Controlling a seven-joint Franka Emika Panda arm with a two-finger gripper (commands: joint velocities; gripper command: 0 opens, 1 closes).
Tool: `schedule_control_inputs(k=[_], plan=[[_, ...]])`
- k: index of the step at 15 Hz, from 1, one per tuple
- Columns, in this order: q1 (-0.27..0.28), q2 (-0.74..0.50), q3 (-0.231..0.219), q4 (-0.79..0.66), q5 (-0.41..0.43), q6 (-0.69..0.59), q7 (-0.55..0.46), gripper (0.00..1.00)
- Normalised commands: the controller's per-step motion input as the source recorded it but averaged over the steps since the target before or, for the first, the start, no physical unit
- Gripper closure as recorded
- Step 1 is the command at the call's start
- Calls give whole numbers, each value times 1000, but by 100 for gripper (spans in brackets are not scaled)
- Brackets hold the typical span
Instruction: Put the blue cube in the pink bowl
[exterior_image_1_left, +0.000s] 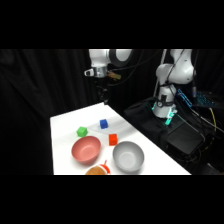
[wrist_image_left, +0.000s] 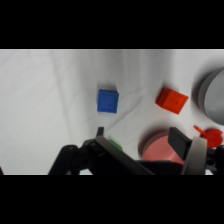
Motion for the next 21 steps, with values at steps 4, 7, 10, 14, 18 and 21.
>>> schedule_control_inputs(k=[4, 7, 10, 14, 18, 21], plan=[[-61, 152, -12, -97, 139, 367, -158, 0], [-65, 205, 7, -33, 106, 322, -97, 0], [-60, 229, 37, -1, 96, 327, -46, 0], [-88, 272, 72, 27, 112, 362, -45, 0], [-132, 246, 126, 39, 160, 305, -60, 0], [-157, 203, 173, 50, 187, 267, -66, 0]])
